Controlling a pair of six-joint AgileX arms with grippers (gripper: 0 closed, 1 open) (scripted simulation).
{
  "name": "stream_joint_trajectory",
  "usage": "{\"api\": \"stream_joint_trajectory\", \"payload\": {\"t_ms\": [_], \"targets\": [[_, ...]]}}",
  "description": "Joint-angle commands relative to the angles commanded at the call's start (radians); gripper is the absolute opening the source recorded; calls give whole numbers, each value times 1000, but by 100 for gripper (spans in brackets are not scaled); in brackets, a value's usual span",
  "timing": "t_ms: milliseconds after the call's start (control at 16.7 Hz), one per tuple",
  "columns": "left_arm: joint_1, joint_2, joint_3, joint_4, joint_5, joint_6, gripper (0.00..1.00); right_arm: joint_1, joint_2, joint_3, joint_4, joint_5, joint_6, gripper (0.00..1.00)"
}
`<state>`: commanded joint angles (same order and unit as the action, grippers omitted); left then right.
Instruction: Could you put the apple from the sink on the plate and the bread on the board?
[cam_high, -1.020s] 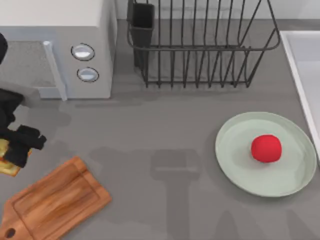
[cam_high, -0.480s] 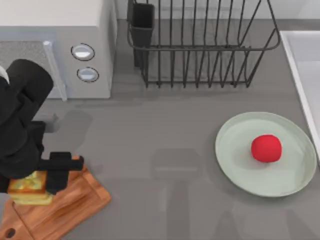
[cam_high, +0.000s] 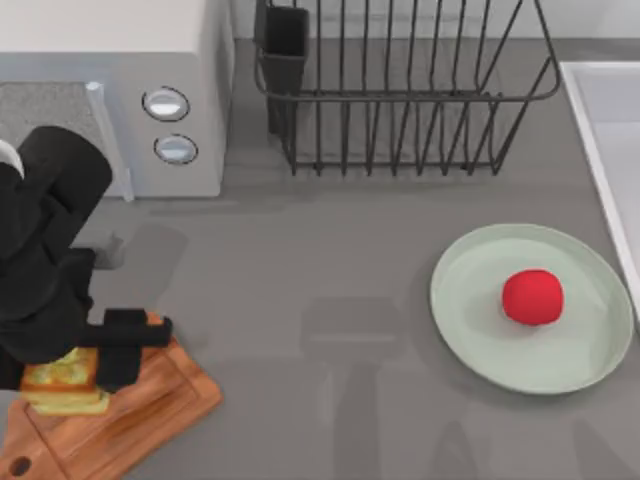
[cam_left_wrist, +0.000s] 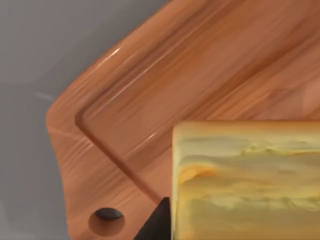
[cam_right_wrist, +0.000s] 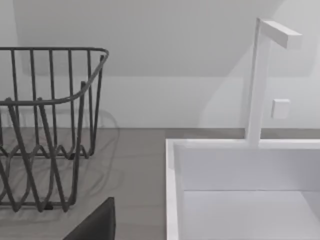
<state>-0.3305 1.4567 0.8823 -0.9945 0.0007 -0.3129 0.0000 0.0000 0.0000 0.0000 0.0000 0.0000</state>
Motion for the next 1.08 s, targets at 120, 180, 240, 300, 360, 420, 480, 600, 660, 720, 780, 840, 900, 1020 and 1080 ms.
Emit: {"api": "stream_joint_trajectory", "payload": {"t_ms": [120,180,240,300,360,420,480,600,660,720,780,840,900,1020,1080], "targets": [[0,11,-18,28,0,0,0,0,0,0,0,0,0,100],[0,17,-29,44,0,1,0,0,0,0,0,0,0,100],[1,24,-40,60,0,1,0,0,0,0,0,0,0,100],[1,29,-50,77,0,1,0,0,0,0,0,0,0,100],[0,34,-58,96,0,2,0,0,0,0,0,0,0,100],[0,38,-66,115,0,2,0,0,0,0,0,0,0,100],[0,43,-73,133,0,2,0,0,0,0,0,0,0,100],[0,52,-88,165,0,2,0,0,0,0,0,0,0,100],[0,59,-97,177,0,2,0,0,0,0,0,0,0,100],[0,67,-108,184,0,2,0,0,0,0,0,0,0,100],[0,73,-113,188,0,2,0,0,0,0,0,0,0,100],[0,73,-113,188,0,2,0,0,0,0,0,0,0,100],[0,73,-113,188,0,2,0,0,0,0,0,0,0,100],[0,73,-113,188,0,2,8,0,0,0,0,0,0,100],[0,73,-113,188,0,2,15,0,0,0,0,0,0,100]]}}
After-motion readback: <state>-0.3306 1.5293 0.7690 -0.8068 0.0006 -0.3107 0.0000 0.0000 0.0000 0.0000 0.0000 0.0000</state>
